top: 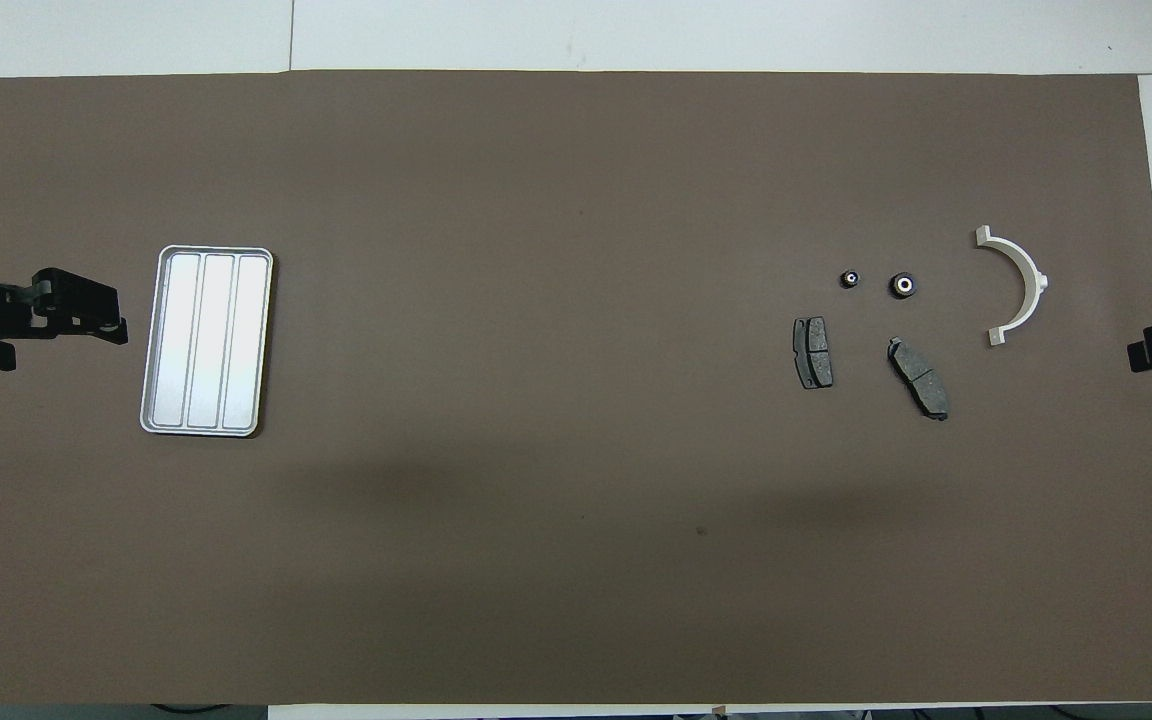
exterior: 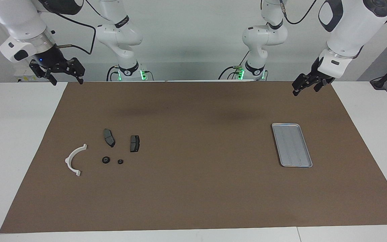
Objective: Pick bearing gear from pile to tray
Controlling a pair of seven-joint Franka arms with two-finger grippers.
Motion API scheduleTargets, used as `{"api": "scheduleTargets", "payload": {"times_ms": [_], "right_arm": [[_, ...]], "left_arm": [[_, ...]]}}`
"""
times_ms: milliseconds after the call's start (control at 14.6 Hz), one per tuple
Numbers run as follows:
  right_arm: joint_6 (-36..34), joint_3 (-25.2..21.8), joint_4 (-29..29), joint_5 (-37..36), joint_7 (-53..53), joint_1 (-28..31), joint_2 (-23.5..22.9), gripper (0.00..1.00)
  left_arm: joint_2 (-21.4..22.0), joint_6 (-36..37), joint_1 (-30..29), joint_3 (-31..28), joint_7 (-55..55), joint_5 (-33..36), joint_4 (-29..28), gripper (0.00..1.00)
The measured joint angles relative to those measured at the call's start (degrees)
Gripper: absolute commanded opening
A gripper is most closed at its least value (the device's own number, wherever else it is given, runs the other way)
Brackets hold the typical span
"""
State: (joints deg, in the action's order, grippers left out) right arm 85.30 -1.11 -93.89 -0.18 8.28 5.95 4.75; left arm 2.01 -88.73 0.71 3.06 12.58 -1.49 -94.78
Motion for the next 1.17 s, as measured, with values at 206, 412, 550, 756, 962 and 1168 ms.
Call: {"api": "scheduleTargets", "payload": {"times_ms": [206,412,550,756,962,1168], "right_arm": [[0.00,0.00,0.00,-0.01,0.00,0.00,0.00,1.00],[0.00,-0.14,0.00,-0.02,0.00,0.03,0.00,1.00],[0.06,-0.47,0.00,-0.03,0.55,0.08,0.00,1.00],[1.08,-0.58,0.00,-0.12,1.46,0.25,-0.02,1.00],[4.12,-0.69,0.42,-0.38,2.10,0.27,-1.15,0.99],[8.21,-0.70,2.61,-0.43,2.10,0.27,-5.56,0.99]], "left_arm": [[0.00,0.00,0.00,0.00,0.00,0.00,0.00,1.00],[0.00,0.00,0.00,0.00,0.00,0.00,0.00,1.00],[0.00,0.00,0.00,0.00,0.00,0.00,0.00,1.00],[0.00,0.00,0.00,0.00,0.00,0.00,0.00,1.00],[0.00,0.00,0.00,0.00,0.00,0.00,0.00,1.00],[0.00,0.00,0.00,0.00,0.00,0.00,0.00,1.00]]}}
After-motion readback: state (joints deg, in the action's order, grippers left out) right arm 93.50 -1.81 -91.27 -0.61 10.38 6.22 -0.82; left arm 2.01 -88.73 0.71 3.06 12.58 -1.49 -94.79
